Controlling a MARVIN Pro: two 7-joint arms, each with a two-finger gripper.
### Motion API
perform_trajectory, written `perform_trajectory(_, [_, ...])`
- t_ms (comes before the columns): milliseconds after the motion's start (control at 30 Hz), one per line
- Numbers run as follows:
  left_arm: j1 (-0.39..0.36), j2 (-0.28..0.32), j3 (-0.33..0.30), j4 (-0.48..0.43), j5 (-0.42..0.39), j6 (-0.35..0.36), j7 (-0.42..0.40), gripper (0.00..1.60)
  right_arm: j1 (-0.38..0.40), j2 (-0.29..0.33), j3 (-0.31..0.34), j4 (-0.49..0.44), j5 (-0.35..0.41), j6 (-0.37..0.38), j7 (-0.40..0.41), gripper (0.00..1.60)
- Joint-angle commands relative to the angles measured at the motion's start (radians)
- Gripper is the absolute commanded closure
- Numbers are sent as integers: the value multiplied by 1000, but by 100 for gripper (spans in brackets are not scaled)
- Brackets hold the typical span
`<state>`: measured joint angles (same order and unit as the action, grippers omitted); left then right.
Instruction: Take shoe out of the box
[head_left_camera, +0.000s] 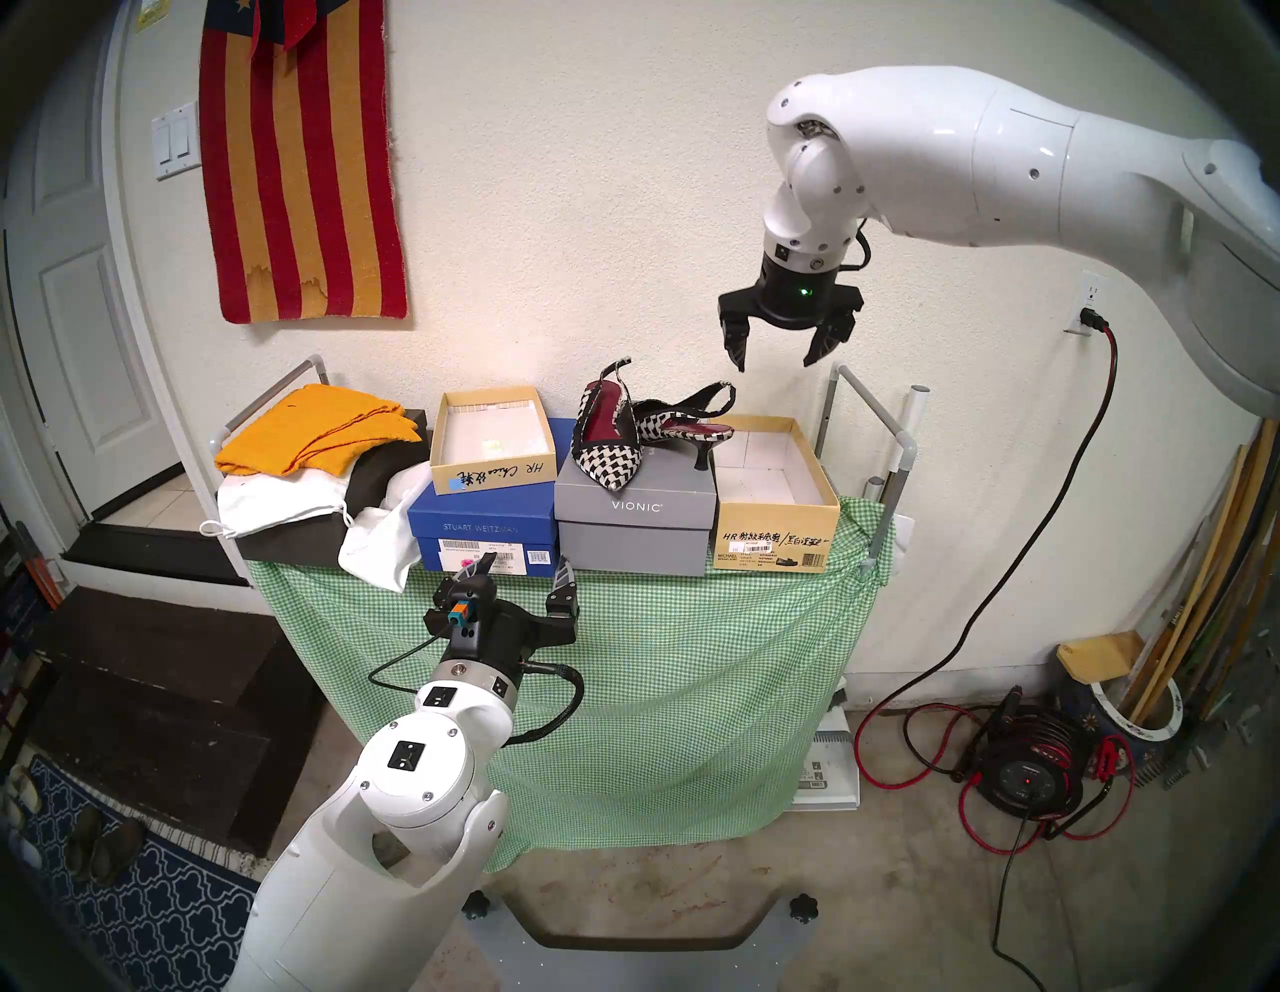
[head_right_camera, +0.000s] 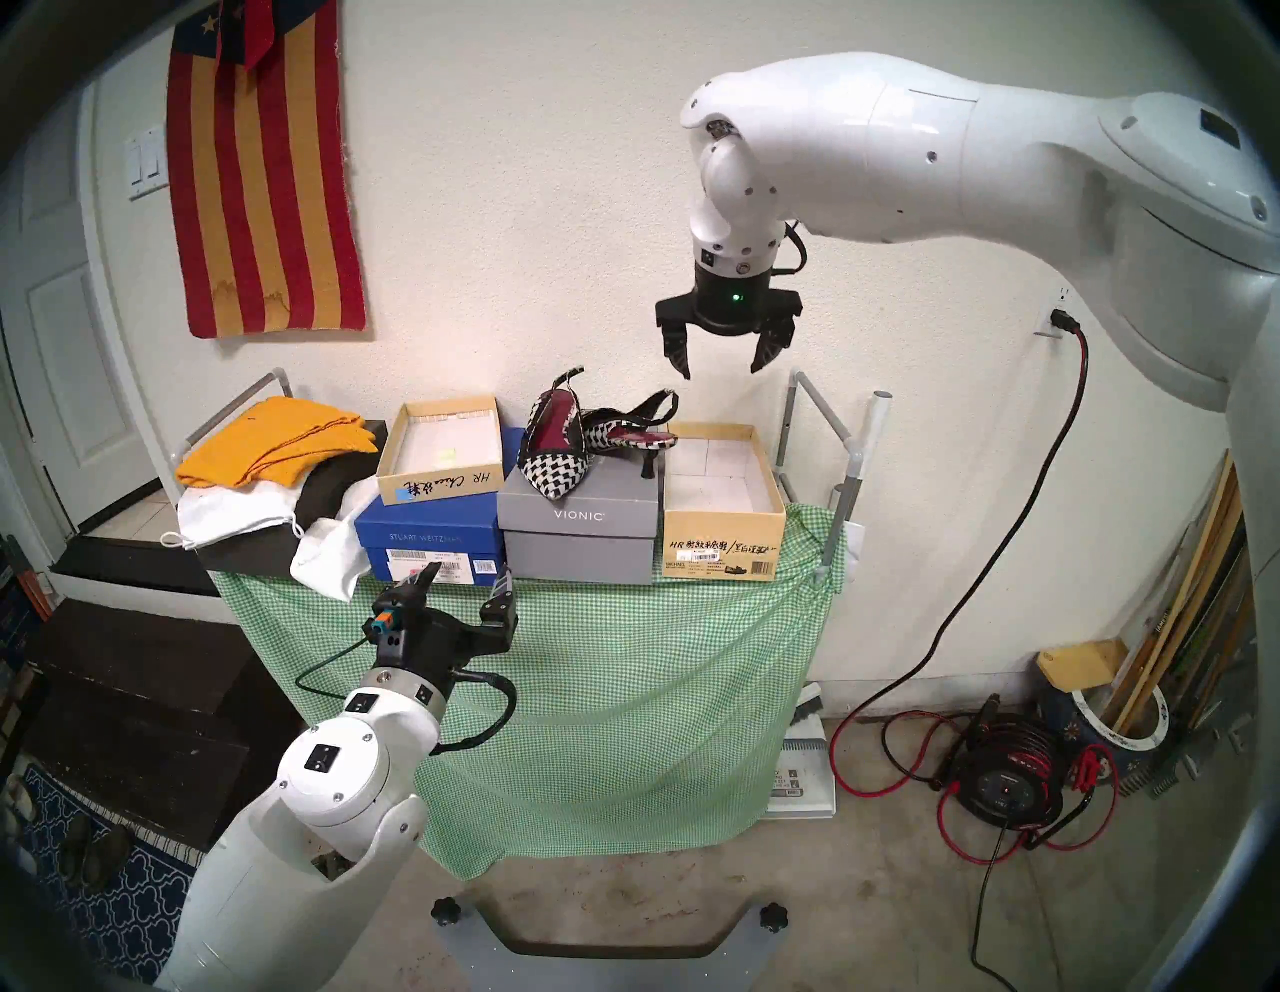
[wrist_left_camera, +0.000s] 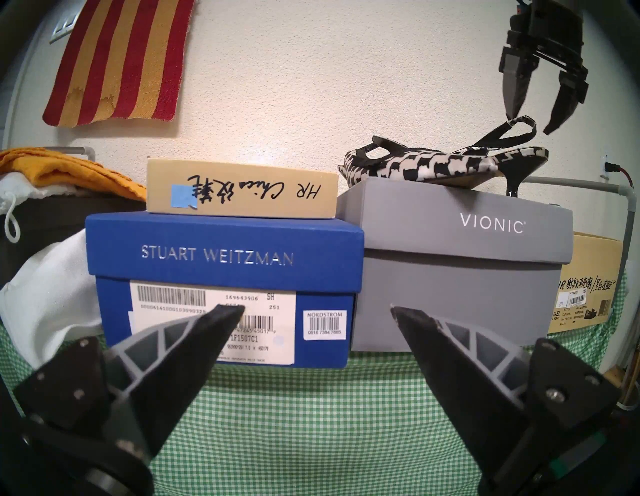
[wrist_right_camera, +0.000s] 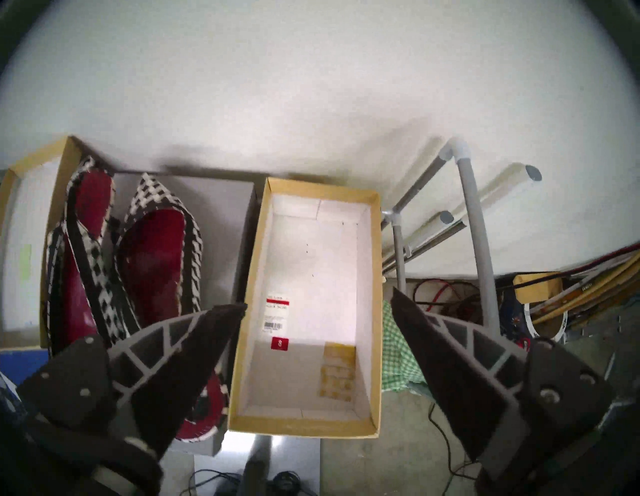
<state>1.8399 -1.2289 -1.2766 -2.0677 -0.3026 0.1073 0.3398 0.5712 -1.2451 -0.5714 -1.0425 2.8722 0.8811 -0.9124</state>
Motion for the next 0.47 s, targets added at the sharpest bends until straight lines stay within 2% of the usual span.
perform_trajectory(0, [0,1,-1,-1,0,0,0,0,52,115,-10,-121,7,-4,7,0])
perform_trajectory(167, [0,1,-1,-1,0,0,0,0,87,188,-6,-236,-3,-27,13,0])
perform_trajectory(200, [0,1,-1,-1,0,0,0,0,89,186,-10,-234,-3,-28,16,0])
perform_trajectory(433, [0,1,-1,-1,0,0,0,0,126,271,-6,-369,-44,-87,36,0])
